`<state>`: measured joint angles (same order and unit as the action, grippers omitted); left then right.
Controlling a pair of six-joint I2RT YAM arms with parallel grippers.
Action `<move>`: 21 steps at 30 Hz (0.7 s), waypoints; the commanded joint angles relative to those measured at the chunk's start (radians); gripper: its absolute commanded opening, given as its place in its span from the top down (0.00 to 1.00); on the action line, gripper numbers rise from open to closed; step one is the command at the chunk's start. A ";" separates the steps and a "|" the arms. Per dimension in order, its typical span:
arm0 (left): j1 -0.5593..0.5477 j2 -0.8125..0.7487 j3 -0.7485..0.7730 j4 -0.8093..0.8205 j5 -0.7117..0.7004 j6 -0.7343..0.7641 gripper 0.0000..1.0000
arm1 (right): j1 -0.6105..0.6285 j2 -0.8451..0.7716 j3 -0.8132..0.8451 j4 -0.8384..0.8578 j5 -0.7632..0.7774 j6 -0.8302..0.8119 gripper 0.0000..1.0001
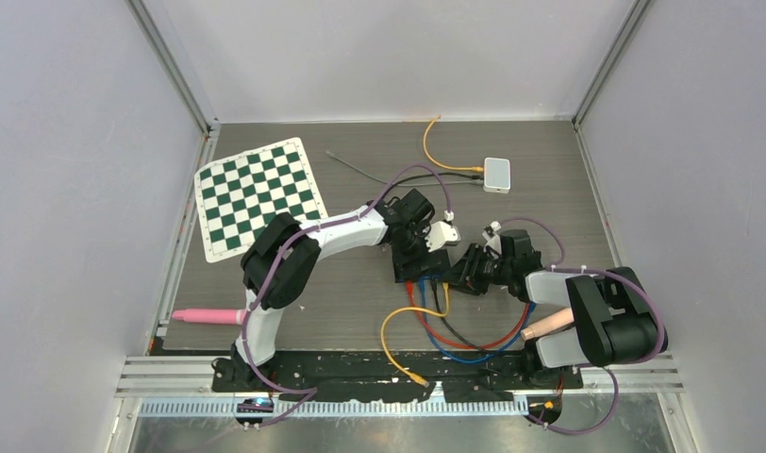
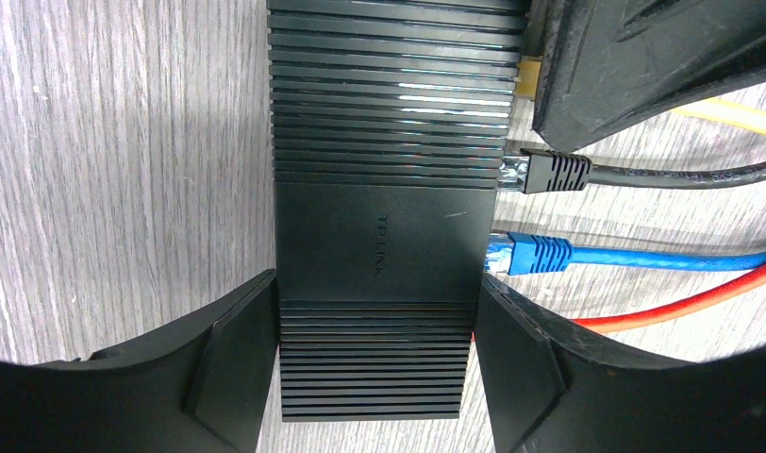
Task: Pull the plug from the switch port
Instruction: Pull the connector from the switch port.
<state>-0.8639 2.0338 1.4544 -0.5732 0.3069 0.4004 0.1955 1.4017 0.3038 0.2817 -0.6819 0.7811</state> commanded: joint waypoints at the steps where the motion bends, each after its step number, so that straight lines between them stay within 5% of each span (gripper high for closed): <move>1: -0.004 0.003 -0.006 -0.006 0.035 0.006 0.32 | 0.008 0.033 -0.046 0.048 0.125 0.021 0.60; 15: -0.004 0.009 0.015 -0.026 0.049 0.015 0.36 | 0.009 0.082 -0.046 0.104 0.148 0.023 0.94; 21: -0.004 0.010 0.022 -0.033 0.041 0.021 0.37 | 0.009 0.053 -0.016 -0.022 0.182 -0.060 0.88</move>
<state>-0.8551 2.0338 1.4548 -0.5812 0.3058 0.4099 0.1974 1.4544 0.2756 0.3996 -0.6693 0.8112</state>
